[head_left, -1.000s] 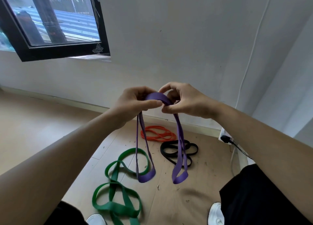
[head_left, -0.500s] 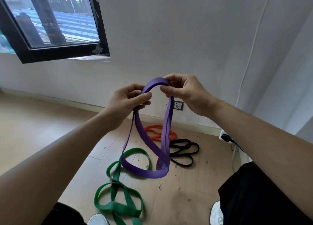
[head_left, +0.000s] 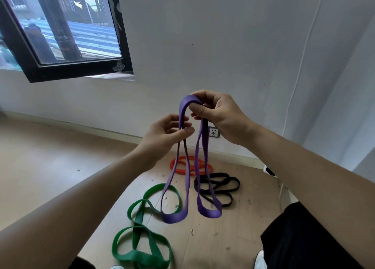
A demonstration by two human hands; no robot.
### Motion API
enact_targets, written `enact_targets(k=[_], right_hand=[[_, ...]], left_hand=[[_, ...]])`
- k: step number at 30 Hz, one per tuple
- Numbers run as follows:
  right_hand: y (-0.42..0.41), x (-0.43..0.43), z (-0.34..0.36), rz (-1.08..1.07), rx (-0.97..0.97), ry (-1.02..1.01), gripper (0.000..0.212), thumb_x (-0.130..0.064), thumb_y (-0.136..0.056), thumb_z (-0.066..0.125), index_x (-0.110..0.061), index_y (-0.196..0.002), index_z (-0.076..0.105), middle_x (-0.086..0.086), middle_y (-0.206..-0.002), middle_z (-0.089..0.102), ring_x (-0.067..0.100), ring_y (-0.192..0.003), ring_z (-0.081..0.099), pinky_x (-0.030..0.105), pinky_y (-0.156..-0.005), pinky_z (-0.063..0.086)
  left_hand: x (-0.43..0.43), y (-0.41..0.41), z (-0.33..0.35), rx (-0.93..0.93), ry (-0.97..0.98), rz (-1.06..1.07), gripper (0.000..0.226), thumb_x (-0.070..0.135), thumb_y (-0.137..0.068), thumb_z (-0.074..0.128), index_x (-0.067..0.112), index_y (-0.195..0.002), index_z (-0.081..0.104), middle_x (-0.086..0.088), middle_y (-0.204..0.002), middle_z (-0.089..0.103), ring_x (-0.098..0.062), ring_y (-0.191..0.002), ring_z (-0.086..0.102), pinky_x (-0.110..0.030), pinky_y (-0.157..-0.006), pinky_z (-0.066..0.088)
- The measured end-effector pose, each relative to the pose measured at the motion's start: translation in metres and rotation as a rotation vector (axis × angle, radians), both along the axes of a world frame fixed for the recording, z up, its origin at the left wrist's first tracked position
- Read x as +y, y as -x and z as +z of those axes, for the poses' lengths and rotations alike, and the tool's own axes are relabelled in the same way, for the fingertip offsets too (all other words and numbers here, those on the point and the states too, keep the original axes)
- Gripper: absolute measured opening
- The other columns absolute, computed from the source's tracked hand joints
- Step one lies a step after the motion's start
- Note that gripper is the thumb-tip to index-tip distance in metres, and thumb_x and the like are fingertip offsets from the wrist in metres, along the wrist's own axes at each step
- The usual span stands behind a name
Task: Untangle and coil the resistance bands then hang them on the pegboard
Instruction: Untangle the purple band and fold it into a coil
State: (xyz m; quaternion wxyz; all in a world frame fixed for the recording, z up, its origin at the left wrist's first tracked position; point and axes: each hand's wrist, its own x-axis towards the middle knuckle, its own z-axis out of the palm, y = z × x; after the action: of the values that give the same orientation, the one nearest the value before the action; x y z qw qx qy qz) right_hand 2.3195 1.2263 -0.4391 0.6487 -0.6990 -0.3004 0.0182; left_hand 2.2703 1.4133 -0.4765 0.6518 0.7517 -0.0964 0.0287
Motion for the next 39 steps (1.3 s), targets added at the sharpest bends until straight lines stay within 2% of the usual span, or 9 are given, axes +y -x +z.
enact_targets(k=[6,10,15,19,22,27,32,35,39], right_hand=[[0.001,-0.001,0.01,0.002,0.024,-0.08,0.031,-0.021,-0.085,0.072,-0.009,-0.113,0.067,0.011,-0.101,0.069,0.018,-0.086,0.067,0.031,-0.085,0.056],[-0.001,-0.003,0.017,-0.017,0.03,-0.144,0.023,-0.012,-0.09,0.07,-0.008,-0.113,0.067,0.009,-0.099,0.069,0.02,-0.089,0.066,0.034,-0.088,0.056],[-0.005,-0.01,0.029,-0.064,0.061,-0.218,0.02,-0.013,-0.092,0.069,-0.006,-0.111,0.068,0.004,-0.094,0.069,0.018,-0.086,0.065,0.034,-0.088,0.053],[-0.013,-0.027,0.034,-0.122,0.082,-0.271,0.023,-0.015,-0.093,0.069,-0.003,-0.113,0.069,0.002,-0.089,0.068,0.02,-0.087,0.062,0.038,-0.089,0.05],[-0.018,-0.045,0.032,-0.142,0.096,-0.279,0.02,-0.015,-0.092,0.069,-0.004,-0.109,0.07,0.001,-0.086,0.067,0.018,-0.084,0.06,0.036,-0.087,0.05],[-0.033,-0.083,0.021,-0.24,0.112,-0.314,0.016,-0.013,-0.087,0.074,-0.009,-0.103,0.072,0.005,-0.084,0.069,0.018,-0.078,0.064,0.033,-0.079,0.053],[-0.043,-0.113,0.007,-0.266,0.164,-0.288,0.031,-0.017,-0.078,0.073,-0.009,-0.108,0.067,0.009,-0.091,0.069,0.018,-0.08,0.066,0.033,-0.079,0.057],[-0.047,-0.126,0.002,-0.194,0.2,-0.259,0.032,-0.014,-0.077,0.072,-0.01,-0.108,0.066,0.012,-0.098,0.065,0.02,-0.084,0.064,0.037,-0.084,0.058],[-0.052,-0.146,-0.009,-0.157,0.224,-0.124,0.031,0.002,-0.082,0.068,-0.007,-0.112,0.065,0.013,-0.104,0.069,0.022,-0.092,0.069,0.039,-0.091,0.059]], left_hand=[[-0.02,-0.004,-0.017,0.104,-0.003,-0.08,0.043,0.025,-0.084,0.078,0.021,-0.124,0.063,0.003,-0.113,0.076,-0.01,-0.103,0.072,-0.025,-0.083,0.057],[-0.038,-0.008,-0.028,0.114,0.021,-0.095,0.047,0.02,-0.082,0.082,0.016,-0.125,0.064,-0.002,-0.111,0.077,-0.016,-0.103,0.074,-0.036,-0.093,0.058],[-0.065,-0.01,-0.037,0.05,0.07,-0.041,0.039,0.011,-0.077,0.086,0.009,-0.111,0.067,-0.016,-0.098,0.075,-0.021,-0.089,0.075,-0.028,-0.078,0.06],[-0.08,-0.011,-0.049,0.046,0.032,-0.069,0.035,0.017,-0.077,0.087,0.016,-0.106,0.068,0.001,-0.087,0.068,-0.012,-0.079,0.07,-0.022,-0.072,0.057],[-0.086,-0.011,-0.052,0.04,0.0,-0.049,0.031,0.014,-0.08,0.083,0.016,-0.107,0.067,0.002,-0.087,0.065,-0.008,-0.075,0.067,-0.023,-0.07,0.057],[-0.08,-0.012,-0.057,-0.12,-0.154,0.007,0.044,0.003,-0.079,0.078,0.022,-0.115,0.06,-0.006,-0.095,0.065,-0.018,-0.08,0.07,-0.03,-0.068,0.061],[-0.066,-0.012,-0.063,-0.145,-0.318,0.039,0.063,0.007,-0.071,0.086,0.026,-0.123,0.057,0.0,-0.093,0.071,-0.017,-0.079,0.072,-0.035,-0.068,0.063],[-0.053,-0.013,-0.068,-0.139,-0.437,0.058,0.051,0.02,-0.068,0.09,0.028,-0.111,0.064,0.004,-0.088,0.071,-0.015,-0.075,0.071,-0.032,-0.066,0.062],[-0.032,-0.02,-0.069,-0.092,-0.637,0.085,0.026,0.024,-0.065,0.088,0.032,-0.077,0.065,0.009,-0.069,0.065,-0.008,-0.063,0.061,-0.026,-0.06,0.049]])
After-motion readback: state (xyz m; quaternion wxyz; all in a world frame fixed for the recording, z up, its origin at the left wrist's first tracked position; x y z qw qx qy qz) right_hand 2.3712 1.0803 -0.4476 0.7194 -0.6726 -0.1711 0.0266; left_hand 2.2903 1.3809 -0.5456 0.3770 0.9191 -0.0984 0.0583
